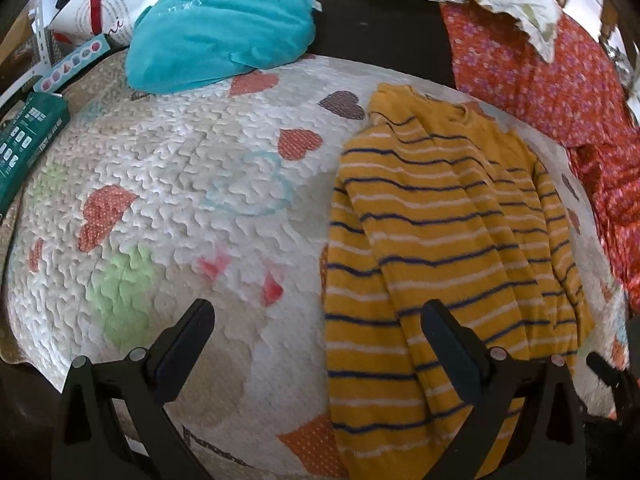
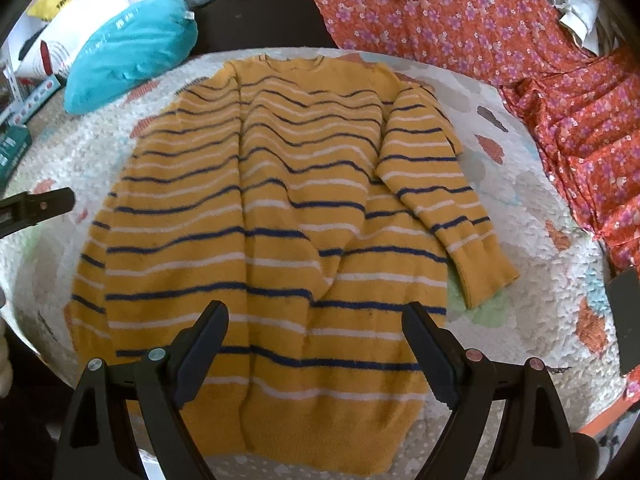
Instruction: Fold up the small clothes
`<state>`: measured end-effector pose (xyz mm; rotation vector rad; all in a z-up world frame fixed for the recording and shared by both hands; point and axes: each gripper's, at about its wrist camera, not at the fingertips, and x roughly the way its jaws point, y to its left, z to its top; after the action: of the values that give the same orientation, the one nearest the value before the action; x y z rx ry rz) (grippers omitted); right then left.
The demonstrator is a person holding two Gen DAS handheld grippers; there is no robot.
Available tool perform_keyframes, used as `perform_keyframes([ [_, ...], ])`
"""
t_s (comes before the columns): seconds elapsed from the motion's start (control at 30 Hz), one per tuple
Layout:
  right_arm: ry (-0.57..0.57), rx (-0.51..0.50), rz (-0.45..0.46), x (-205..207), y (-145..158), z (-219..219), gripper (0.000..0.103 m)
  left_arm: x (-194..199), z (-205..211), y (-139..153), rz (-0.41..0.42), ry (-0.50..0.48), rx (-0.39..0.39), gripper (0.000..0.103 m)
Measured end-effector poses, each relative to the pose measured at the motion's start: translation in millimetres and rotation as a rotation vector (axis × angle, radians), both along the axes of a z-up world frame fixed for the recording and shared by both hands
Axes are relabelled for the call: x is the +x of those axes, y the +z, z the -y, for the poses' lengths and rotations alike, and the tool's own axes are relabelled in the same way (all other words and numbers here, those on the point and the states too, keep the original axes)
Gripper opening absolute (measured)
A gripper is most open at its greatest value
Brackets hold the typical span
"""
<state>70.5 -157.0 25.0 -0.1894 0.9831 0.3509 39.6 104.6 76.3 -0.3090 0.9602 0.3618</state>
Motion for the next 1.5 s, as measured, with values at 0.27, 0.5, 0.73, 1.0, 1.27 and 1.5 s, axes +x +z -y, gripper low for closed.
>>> perform_keyframes([
  [0.27,0.034,0.101,-0.067,10.5,-0.2,-10.2,0.073,30.8,-21.1,8.5,-0.01,0.001,0.025,0.103],
  [0.5,0.083,0.184,-0.188,16.9,-19.5,-29.8,0.054,16.4,-30.5,-3.1,-0.013,0.022,0.095,0.103],
  [0.73,0.097,0.126,-0.232,20.2,-38.5,-48.7,0.051,2.3,-58.3,1.7,0.014,0.119,0.001,0.103],
  [1.0,0.212,0.089,-0.192,8.6,15.1,-82.3,0.009,-38.5,-118.7,30.8,0.099,0.379,0.029,0.103],
  [1.27,0.378,0.272,-0.231,44.5,65.6,-204.0,0.007,-104.2,-194.0,33.4,0.156,0.703,-0.074,0.103],
  [1.5,0.552,0.42,-0.39,76.9,61.2,-372.1,0.007,-160.2,-229.1,41.6,0.247,0.921,-0.107,0.103],
])
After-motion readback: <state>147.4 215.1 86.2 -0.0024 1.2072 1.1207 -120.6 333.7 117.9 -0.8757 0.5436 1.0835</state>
